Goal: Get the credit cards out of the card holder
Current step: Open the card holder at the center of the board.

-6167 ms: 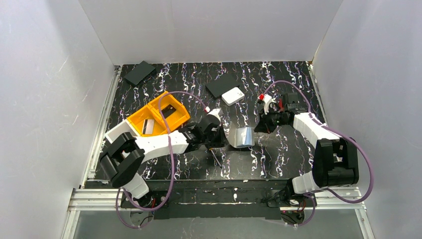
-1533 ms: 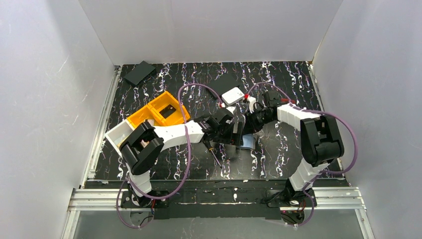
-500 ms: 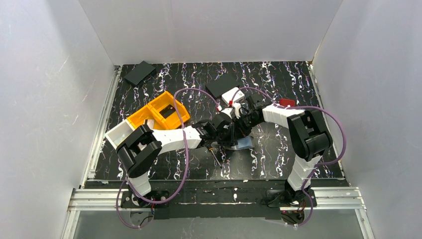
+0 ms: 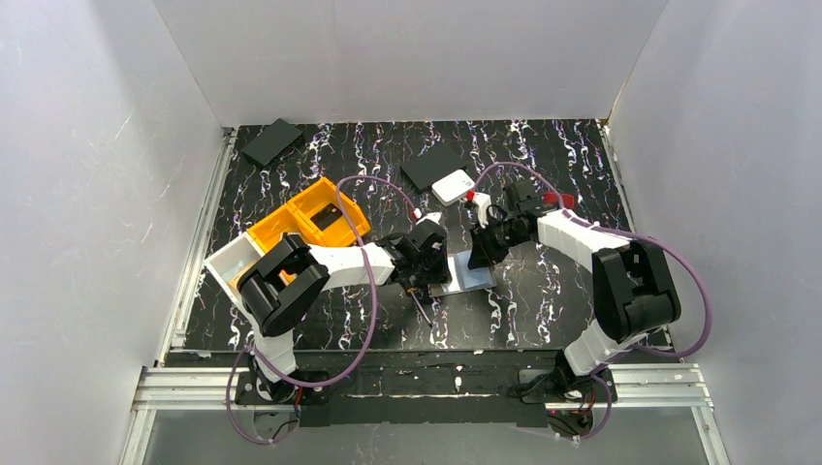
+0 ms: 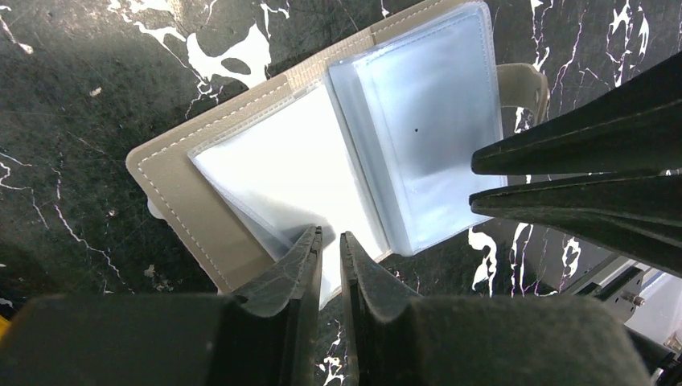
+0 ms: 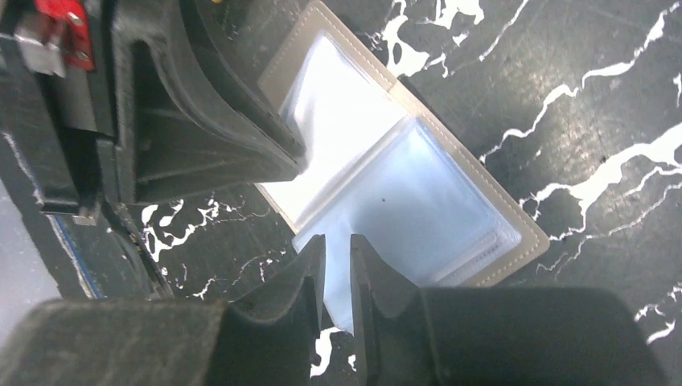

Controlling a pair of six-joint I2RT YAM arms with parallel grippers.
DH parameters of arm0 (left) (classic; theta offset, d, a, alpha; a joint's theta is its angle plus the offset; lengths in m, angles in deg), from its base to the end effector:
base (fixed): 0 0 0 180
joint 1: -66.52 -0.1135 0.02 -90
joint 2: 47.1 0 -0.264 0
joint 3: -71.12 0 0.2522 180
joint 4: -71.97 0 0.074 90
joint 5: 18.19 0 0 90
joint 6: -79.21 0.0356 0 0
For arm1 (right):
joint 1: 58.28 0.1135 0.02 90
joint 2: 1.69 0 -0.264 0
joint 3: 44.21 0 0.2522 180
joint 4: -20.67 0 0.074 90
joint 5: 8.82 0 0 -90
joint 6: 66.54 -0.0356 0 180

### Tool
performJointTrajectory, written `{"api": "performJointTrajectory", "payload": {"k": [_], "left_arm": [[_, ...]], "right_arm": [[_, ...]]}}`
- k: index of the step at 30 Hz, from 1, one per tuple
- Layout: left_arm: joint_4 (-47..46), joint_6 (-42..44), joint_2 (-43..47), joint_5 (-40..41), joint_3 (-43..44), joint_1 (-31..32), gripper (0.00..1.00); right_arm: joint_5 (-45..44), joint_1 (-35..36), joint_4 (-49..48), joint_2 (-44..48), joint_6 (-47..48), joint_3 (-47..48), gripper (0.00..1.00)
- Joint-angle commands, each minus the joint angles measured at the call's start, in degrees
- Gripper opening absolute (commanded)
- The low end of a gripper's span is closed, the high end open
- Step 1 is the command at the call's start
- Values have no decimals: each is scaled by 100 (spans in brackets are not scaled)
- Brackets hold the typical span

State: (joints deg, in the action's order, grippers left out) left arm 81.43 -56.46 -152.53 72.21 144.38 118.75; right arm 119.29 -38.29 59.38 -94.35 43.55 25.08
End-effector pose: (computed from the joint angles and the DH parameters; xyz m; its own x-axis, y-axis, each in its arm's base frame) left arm 0.2364 -0.3047 0.1609 -0.8475 -0.0741 -0.5256 0.2591 0.8065 -0.5314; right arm 0.2852 0.1271 0.1870 -0.5942 -0.5037 -0.6271 -0.7929 0.4979 0.3513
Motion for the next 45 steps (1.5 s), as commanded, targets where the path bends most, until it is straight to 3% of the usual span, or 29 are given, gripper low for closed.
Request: {"api": "performJointTrajectory", "payload": {"k": [1,8,19,26,31,41,45], "left_arm": [[56,21,48,101,-63,-9,14],[52,58,185,15,-229,-11,15],[14,56,301,-239,-239,-9,16],[3,41,316,-333,-223,-8,17],[-25,10,361,-404,-237,-9,18],[-337,-130,706,-637,-494,-21,32],[-443,-120,936,-776,-677,-28,43]], "right_arm": [[-645,-63,-317,300,-162,-282,27],[-1005,-236,-464,259,-330,-354,33],[-695,-373,-488,286,-383,-392,41],[222,-373,-431,158,-435,-368,39],[667,-373,-425,207,-474,-364,31],[1047,-373,-759,-96,-961,-423,32],[1289,-373,-903,-291,-1162,-392,32]]}}
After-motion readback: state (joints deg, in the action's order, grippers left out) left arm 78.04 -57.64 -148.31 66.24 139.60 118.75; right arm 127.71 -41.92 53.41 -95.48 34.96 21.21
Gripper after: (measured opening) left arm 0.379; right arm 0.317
